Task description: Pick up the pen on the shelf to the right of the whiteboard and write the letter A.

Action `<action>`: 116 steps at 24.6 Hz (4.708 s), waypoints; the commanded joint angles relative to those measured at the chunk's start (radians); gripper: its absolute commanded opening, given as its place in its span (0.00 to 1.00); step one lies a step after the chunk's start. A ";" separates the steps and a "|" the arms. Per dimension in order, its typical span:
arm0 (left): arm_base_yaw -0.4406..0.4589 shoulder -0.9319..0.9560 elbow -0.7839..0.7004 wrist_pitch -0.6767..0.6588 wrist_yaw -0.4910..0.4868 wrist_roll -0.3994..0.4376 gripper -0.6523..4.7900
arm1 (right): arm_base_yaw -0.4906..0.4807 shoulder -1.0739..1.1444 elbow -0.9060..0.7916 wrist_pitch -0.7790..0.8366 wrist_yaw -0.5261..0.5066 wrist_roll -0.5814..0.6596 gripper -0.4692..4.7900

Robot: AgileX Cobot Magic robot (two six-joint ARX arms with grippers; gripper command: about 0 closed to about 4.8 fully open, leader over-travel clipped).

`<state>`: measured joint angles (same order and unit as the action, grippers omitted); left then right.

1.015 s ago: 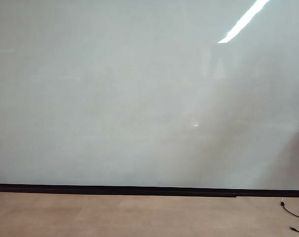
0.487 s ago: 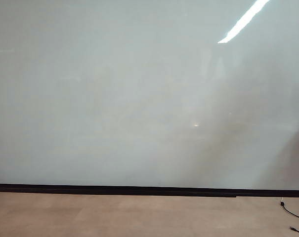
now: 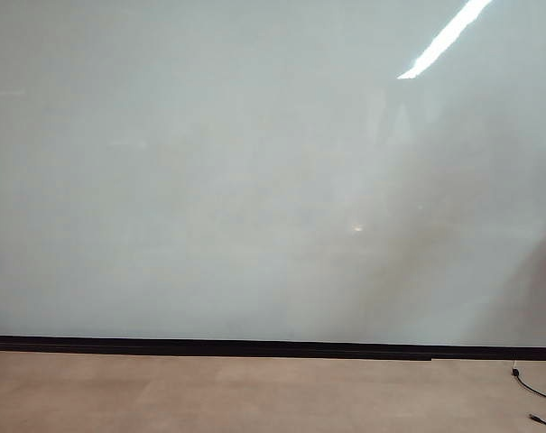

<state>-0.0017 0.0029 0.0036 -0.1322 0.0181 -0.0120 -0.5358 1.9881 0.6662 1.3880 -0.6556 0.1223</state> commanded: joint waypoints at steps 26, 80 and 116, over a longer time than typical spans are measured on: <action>0.000 0.000 0.003 0.006 0.005 0.004 0.11 | -0.030 -0.066 -0.064 0.027 0.235 0.001 0.08; 0.000 0.000 0.003 0.006 0.005 0.004 0.11 | 1.107 -0.535 0.163 -0.978 0.546 -0.441 0.08; 0.000 0.000 0.003 0.006 0.005 0.004 0.11 | 1.134 -0.532 0.248 -1.017 0.688 -0.483 0.08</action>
<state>-0.0017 0.0029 0.0036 -0.1322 0.0185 -0.0124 0.6006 1.4704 0.9092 0.3412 0.0071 -0.3511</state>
